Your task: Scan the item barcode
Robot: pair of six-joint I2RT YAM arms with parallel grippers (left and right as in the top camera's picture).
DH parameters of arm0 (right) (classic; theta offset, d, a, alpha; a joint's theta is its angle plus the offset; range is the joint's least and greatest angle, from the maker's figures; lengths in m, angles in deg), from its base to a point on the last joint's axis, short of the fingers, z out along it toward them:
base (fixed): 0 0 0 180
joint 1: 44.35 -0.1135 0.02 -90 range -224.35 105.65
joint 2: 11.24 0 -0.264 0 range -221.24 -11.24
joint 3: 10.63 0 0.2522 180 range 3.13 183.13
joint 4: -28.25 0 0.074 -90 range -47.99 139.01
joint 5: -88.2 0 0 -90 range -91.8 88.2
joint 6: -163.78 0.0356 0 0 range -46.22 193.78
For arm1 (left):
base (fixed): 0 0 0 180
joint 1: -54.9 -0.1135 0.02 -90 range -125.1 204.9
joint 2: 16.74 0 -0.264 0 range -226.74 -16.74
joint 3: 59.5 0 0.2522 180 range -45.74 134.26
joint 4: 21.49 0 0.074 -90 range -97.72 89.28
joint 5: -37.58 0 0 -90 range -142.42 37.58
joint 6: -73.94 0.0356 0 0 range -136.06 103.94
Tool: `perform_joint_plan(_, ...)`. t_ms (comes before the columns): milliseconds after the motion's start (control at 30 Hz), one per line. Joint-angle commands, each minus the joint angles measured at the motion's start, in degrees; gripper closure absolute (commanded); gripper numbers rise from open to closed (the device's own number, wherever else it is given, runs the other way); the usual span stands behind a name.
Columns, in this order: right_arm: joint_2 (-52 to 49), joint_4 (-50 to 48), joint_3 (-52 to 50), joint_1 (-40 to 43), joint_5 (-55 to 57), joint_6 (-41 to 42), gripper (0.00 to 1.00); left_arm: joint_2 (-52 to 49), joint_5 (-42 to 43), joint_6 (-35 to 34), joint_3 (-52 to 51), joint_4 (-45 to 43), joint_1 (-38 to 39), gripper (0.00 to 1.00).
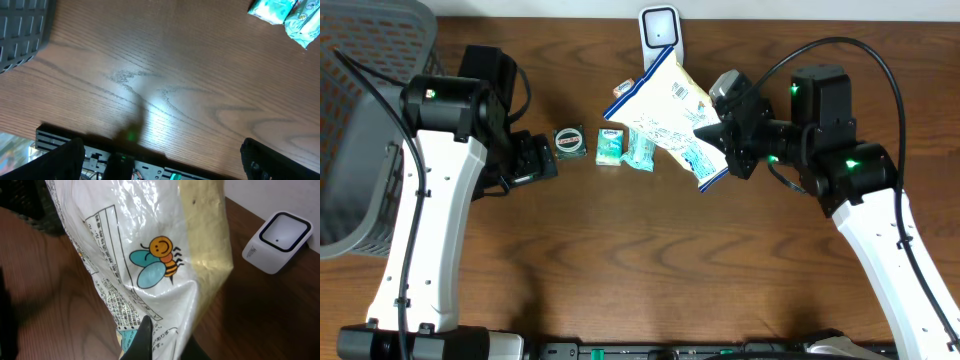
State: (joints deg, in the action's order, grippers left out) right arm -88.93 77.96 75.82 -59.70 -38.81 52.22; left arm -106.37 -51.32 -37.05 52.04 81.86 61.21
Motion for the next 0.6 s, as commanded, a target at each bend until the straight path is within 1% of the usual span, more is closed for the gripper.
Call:
perform_joint_plan(0, -0.81, -0.2, 0.68, -0.5, -0.63, 0.31, 0.99, -0.22, -0.72, -0.13, -0.07, 0.13, -0.13, 0.02)
perform_joint_plan(200, -1.33, -0.2, 0.66, -0.5, -0.63, 0.39, 0.99, -0.22, -0.72, -0.13, -0.07, 0.15, -0.13, 0.02)
perform_joint_plan(300, -1.4, -0.22, 0.66, -0.5, 1.16, 1.86, 0.99, -0.22, -0.72, -0.13, -0.07, 0.13, -0.13, 0.02)
perform_joint_plan(367, -1.62, -0.2, 0.63, -0.5, 8.11, 5.66, 0.99, -0.22, -0.72, -0.13, -0.07, 0.15, -0.13, 0.02)
perform_joint_plan(433, -2.19, -0.17, 0.63, -0.5, 20.0, 10.51, 0.99, -0.22, -0.72, -0.13, -0.07, 0.15, -0.13, 0.02)
perform_joint_plan(467, -2.73, -0.04, 0.63, -0.5, 27.65, 13.27, 0.99, -0.22, -0.72, -0.13, -0.07, 0.15, -0.13, 0.02)
perform_joint_plan(567, -4.81, 1.22, 0.63, -0.5, 45.9, 18.62, 0.99, -0.22, -0.72, -0.13, -0.07, 0.15, -0.13, 0.02)
